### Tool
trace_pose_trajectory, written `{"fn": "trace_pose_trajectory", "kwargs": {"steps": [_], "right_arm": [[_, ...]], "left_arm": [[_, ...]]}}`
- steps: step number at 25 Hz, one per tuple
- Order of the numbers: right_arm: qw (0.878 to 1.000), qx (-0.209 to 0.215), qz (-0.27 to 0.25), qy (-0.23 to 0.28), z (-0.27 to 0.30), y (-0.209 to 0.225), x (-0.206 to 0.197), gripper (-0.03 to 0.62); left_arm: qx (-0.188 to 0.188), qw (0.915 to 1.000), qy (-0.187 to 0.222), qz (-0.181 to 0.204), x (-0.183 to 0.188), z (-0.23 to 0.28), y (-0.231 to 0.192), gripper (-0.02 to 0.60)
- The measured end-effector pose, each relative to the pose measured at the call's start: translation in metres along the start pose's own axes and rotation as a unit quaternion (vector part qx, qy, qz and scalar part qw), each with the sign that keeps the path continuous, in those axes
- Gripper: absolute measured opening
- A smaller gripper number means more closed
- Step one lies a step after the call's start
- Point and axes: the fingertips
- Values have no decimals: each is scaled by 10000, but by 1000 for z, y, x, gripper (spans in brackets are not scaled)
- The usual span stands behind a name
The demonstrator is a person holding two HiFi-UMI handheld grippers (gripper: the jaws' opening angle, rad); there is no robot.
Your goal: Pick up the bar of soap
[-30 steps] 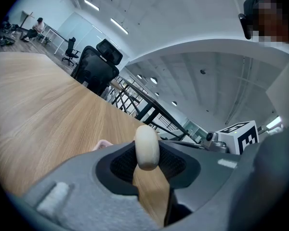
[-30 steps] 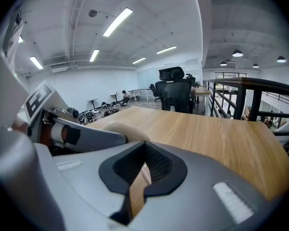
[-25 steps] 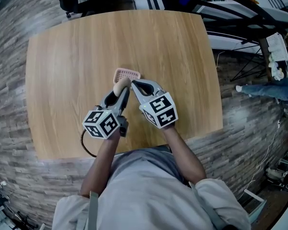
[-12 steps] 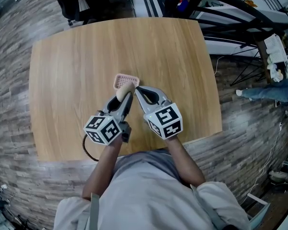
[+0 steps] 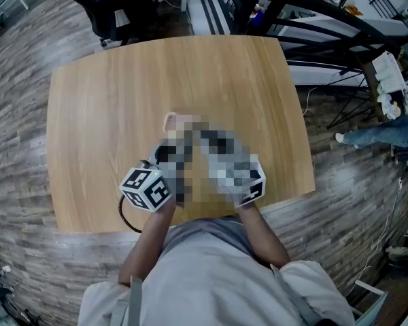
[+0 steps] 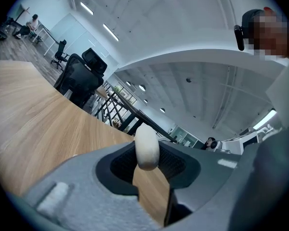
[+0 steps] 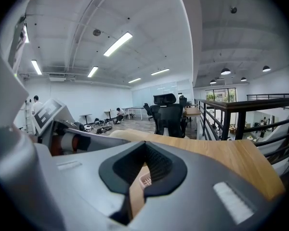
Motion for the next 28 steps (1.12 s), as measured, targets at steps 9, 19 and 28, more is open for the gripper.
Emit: {"fn": "trace_pose_trajectory", "kwargs": {"steps": [9,19,28], "right_arm": [[9996,13,-75,265,-10,-6,25,3],[9985,-128,-113,522,-25,-11,49,3],[9956,-227,-237,880,-41,-21,83,3]], "left_arm": [[-91,9998,129,84,13,-8,14,115],[-264,9989,316,202,35,-14,35,115],[-521,9959,585,447,66,-22,63,115]]}}
Point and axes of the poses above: the fingertips, and each gripper's own axes: z forward along the fingers, y to its right, x out of its top, and after that the axes turned 12 degrees about y, right-handed
